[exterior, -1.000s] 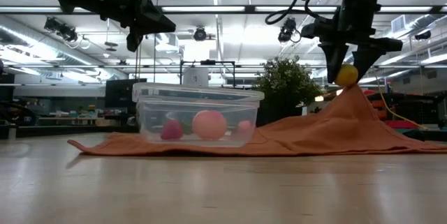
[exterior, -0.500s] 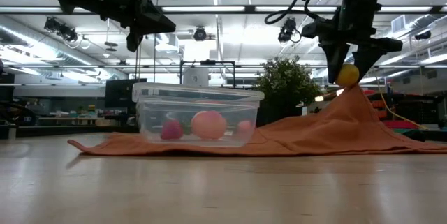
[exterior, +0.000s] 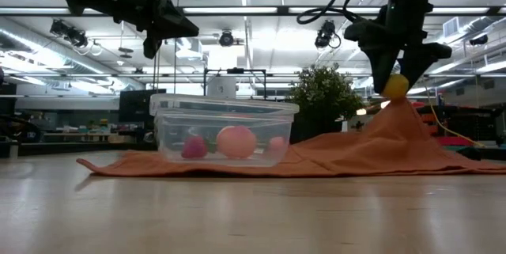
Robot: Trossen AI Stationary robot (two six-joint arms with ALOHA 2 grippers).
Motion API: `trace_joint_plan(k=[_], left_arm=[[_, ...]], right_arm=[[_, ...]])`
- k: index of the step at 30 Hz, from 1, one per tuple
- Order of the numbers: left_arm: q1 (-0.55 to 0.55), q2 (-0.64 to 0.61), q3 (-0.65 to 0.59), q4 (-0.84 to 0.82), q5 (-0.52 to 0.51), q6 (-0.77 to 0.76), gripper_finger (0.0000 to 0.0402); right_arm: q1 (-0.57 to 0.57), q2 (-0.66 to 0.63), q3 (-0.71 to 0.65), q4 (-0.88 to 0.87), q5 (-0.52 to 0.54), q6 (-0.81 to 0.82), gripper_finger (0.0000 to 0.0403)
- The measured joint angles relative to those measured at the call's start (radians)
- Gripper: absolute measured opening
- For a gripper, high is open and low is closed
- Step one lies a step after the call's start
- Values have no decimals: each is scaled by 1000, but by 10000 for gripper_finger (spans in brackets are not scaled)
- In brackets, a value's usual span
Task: Pick and placing Produce into tupperware
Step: Put the right yellow lemon into the transparent bin
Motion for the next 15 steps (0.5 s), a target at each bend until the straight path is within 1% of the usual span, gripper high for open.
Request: trace_joint_plan(k=[4,9,13,15], left_arm=[[0,0,0,0,0,0,40],[0,0,0,0,0,0,32],[0,0,0,0,0,0,28],[0,0,0,0,0,0,30]], right_arm=[[0,0,0,0,-13,1,201],[0,0,0,3,-23,26,195],[4,1,0,43,-69,26,191],[17,12,0,69,-64,5,192]])
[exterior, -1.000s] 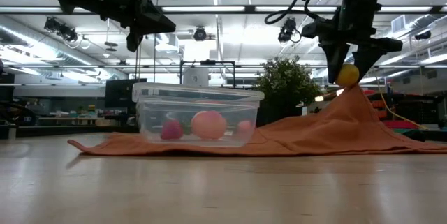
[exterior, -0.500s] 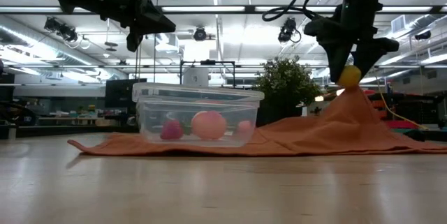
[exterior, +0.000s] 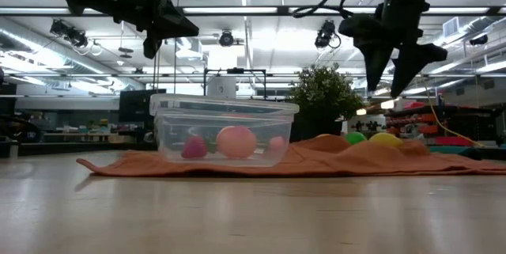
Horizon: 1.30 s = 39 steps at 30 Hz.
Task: Pick and placing Produce into tupperware
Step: Put the right yellow lemon into the transparent bin
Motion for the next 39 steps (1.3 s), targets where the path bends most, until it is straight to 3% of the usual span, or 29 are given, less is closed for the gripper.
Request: trace_joint_plan(k=[9,17,27,39], left_arm=[[0,0,0,0,0,0,38],[-1,0,0,-1,0,0,28],[-1,0,0,0,1,-2,40],[-1,0,0,0,1,-3,28]], right_arm=[[23,179,-1,56,26,-117,215],[-5,310,-2,80,5,-153,212],[-40,350,-1,122,27,-171,211],[-49,376,-1,148,53,-158,222]])
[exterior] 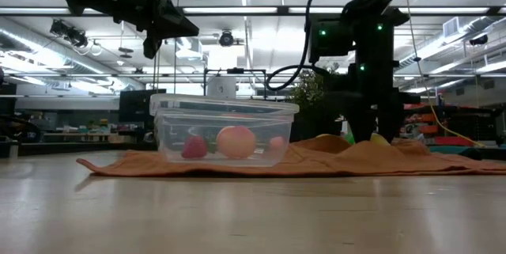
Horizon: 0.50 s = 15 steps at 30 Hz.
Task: Pick and placing Produce into tupperware
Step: Put the right yellow lemon into the transparent bin
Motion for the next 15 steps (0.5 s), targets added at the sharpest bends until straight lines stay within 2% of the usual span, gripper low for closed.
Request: trace_joint_plan(k=[5,12,15], left_arm=[[0,0,0,0,0,0,35],[0,0,0,0,0,0,39],[0,0,0,0,0,0,34]], right_arm=[[-9,0,0,11,16,23,202],[-9,-2,0,8,26,24,140],[-9,-2,0,8,26,25,138]])
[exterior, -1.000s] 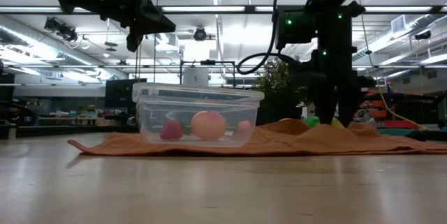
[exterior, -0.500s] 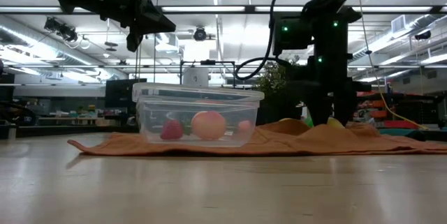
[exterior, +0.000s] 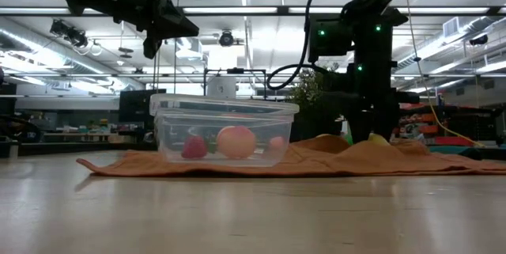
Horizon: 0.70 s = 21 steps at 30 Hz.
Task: Pick and placing Produce into tupperware
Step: Put the right yellow lemon into the transparent bin
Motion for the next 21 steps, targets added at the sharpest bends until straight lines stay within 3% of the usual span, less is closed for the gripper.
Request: trace_joint_plan(k=[12,21], left_arm=[[0,0,0,-1,0,1,36],[0,0,0,0,0,1,35]], right_arm=[[0,-44,0,-36,-23,8,140],[3,-196,1,-79,-8,58,141]])
